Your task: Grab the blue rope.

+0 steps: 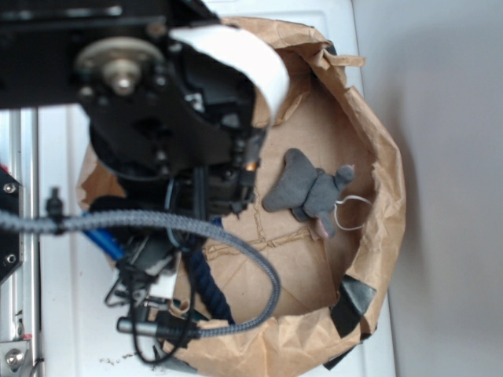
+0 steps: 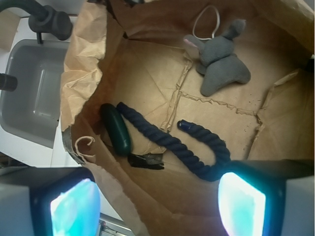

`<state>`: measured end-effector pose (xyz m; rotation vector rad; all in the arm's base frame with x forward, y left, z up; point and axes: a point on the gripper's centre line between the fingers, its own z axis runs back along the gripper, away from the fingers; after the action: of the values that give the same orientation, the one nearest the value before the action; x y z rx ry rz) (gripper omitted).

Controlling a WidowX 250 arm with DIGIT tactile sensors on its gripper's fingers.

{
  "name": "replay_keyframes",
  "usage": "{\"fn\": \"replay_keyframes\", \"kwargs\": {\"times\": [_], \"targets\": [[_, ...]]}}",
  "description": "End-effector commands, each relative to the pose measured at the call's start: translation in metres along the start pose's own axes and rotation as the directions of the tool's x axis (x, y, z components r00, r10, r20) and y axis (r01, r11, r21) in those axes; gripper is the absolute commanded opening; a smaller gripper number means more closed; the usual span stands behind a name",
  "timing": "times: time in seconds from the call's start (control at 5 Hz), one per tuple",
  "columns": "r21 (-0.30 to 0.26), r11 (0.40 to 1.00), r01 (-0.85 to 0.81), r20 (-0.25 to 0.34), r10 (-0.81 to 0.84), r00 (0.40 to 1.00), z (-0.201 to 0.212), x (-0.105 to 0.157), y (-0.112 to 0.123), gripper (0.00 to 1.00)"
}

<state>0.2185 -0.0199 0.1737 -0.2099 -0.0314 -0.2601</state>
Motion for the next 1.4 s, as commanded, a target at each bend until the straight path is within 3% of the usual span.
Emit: {"fn": "replay_keyframes", "kwargs": {"times": [0.0, 0.2, 0.6, 1.2], "targets": [[0.018, 1.000, 0.002, 0.052, -0.003, 0.999, 0.013, 0.004, -0.001, 1.00], [0.025, 0.994, -0.105, 0.046, 0.104, 0.993, -0.006, 0.025, 0.022, 1.00], [0.103, 0.981, -0.162, 0.159, 0.145, 0.977, -0.026, 0.048, 0.039, 1.00], [0.109, 0.987, 0.117, 0.051, -0.123, 0.991, -0.072, 0.006, 0.044, 1.00]]}}
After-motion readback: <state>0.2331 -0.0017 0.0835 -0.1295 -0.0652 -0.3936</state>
